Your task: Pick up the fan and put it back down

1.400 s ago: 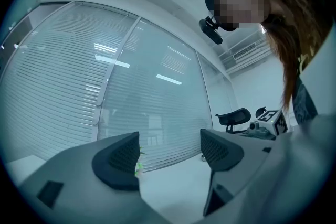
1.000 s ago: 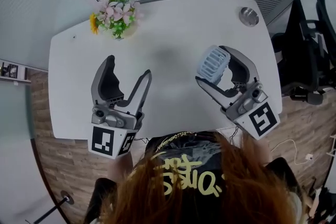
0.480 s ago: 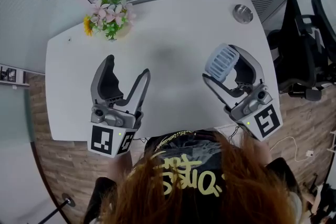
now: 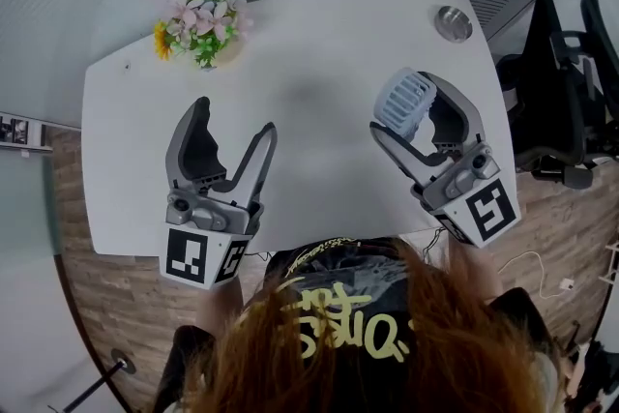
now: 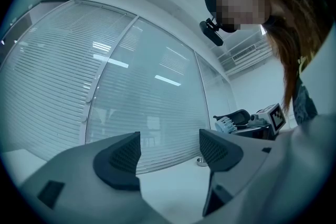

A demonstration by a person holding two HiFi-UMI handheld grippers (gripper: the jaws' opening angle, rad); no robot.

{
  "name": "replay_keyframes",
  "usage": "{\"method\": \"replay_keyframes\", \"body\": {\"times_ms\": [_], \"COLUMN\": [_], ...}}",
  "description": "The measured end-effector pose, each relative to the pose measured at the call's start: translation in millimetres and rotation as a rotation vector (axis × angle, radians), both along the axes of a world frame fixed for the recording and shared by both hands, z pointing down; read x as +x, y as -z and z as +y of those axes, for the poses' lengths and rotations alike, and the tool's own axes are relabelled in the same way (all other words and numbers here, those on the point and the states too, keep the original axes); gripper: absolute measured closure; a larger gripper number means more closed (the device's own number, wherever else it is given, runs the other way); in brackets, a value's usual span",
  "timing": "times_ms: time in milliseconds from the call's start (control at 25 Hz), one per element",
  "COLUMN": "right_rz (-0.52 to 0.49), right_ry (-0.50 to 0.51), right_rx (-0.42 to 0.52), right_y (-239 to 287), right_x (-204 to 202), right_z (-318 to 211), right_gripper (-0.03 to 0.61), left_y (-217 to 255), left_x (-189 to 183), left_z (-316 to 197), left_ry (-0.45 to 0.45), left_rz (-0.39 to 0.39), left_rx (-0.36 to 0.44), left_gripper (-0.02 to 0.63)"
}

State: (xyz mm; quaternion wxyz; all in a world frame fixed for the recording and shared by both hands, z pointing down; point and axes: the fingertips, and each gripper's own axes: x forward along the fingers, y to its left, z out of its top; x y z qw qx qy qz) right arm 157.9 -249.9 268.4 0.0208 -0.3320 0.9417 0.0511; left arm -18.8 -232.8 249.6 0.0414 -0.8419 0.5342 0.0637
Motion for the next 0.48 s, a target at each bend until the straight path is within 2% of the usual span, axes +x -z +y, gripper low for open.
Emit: {"method": "replay_keyframes", "body": {"times_ms": [280,480], "right_rz": [0.058,0.165], "right_ry": [0.023,0.011], "right_rx": [-0.049,-0.084], "right_y": [-35,-72], "right_x": [-22,-36], "right_z": [-31,-49], "right_gripper": [0.244,0.244], "left_y": [-10,-16], "left_x": [-15,-32], "left_z": [0,5], "left_ry": [0.028,0.069], "left_rz": [0.001,0.001], "left_rx": [-0.028,-0.045], "left_gripper": [0.267,0.267]}}
